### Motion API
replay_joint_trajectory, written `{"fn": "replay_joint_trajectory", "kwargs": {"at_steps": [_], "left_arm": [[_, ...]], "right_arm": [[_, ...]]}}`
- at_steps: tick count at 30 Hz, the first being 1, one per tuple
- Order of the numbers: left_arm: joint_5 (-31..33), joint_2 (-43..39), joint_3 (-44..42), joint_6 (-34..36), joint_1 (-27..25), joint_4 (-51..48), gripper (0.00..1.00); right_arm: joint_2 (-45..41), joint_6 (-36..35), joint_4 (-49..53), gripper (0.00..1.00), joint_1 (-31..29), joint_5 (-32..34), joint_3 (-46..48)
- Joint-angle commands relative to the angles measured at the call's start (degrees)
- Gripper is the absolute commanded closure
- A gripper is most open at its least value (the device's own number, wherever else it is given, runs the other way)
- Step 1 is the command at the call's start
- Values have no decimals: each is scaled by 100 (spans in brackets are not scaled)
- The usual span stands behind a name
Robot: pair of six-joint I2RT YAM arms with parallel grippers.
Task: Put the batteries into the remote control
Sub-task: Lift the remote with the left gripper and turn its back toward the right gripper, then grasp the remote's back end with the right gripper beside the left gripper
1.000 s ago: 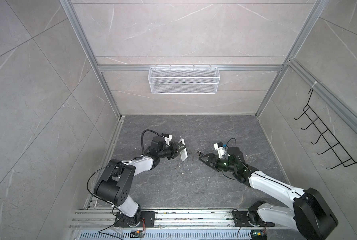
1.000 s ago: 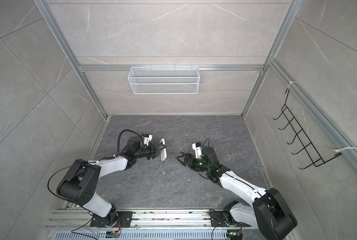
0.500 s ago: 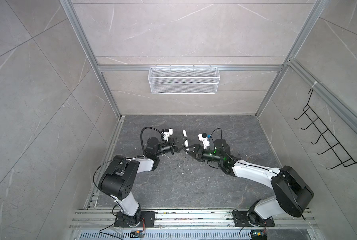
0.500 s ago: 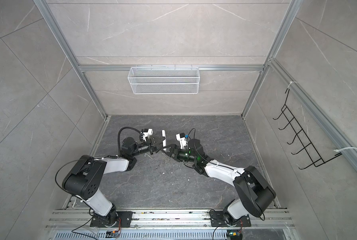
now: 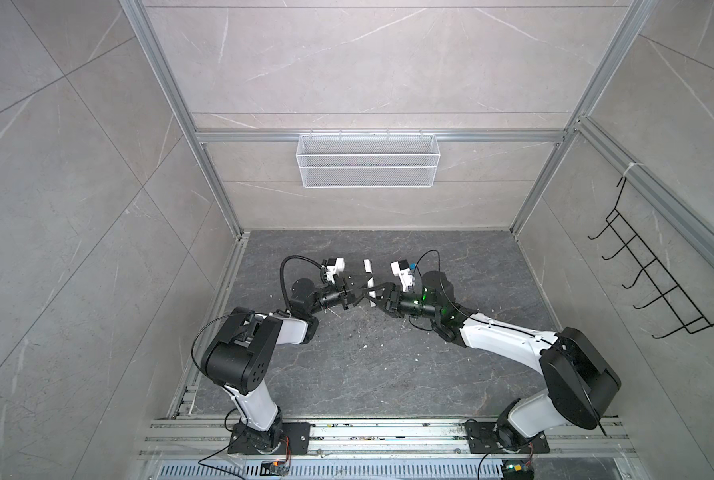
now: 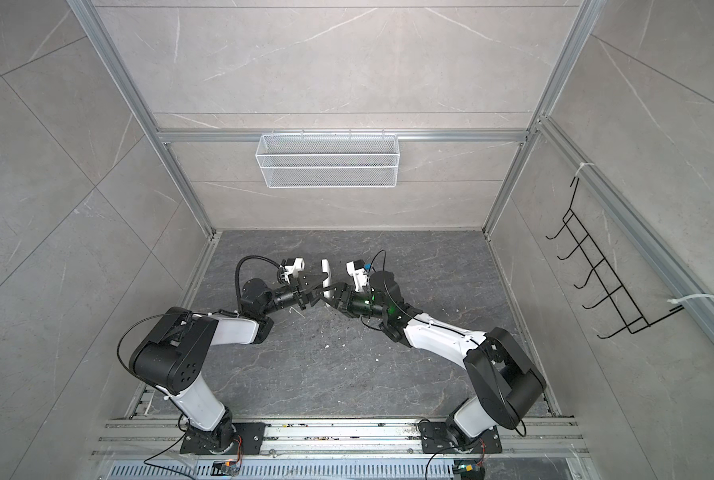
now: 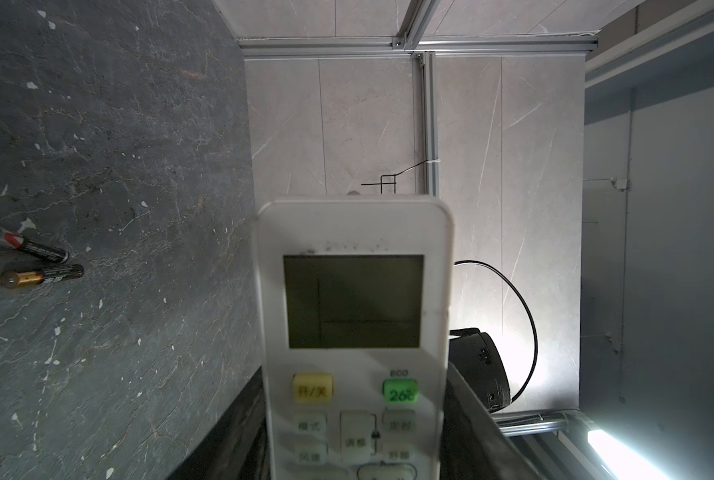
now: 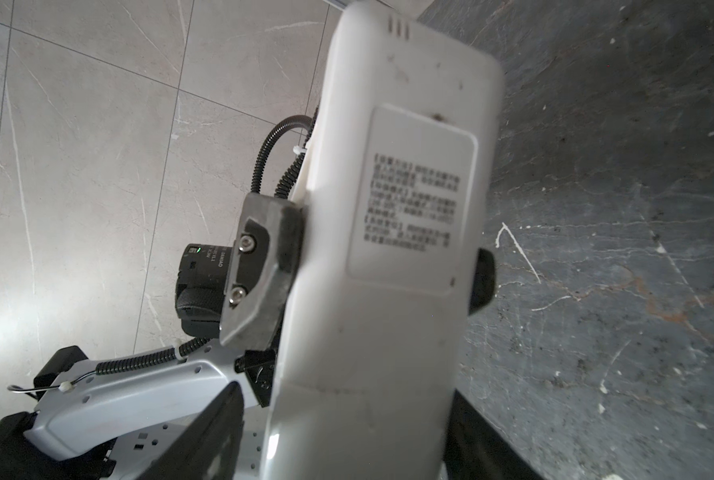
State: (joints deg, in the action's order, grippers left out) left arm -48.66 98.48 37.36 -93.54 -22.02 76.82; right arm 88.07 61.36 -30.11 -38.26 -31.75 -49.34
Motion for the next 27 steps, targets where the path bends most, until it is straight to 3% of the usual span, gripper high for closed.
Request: {"fn": "replay_joint_trajectory", "kwargs": {"at_steps": [1,10,14,21,27], "left_arm": [[-224,-198,-88,-54,5,308,67],[-271,-111,-202,-77,5,417,67],[-294,-68,-192,-58,5,422,62],[-199,145,-252,-58,120,417,26],[-310,192,-515,-94,888,88,20]], "right_arm": [[125,-154,-91,30,-49,77,-342],[515,-79,-439,34,-63,-22,-546],[595,-212,-311,41,-74,-58,-646],[517,-717,363,46,-95,66,-732],[324,-1551,1868,47,-128,577,-935]]}}
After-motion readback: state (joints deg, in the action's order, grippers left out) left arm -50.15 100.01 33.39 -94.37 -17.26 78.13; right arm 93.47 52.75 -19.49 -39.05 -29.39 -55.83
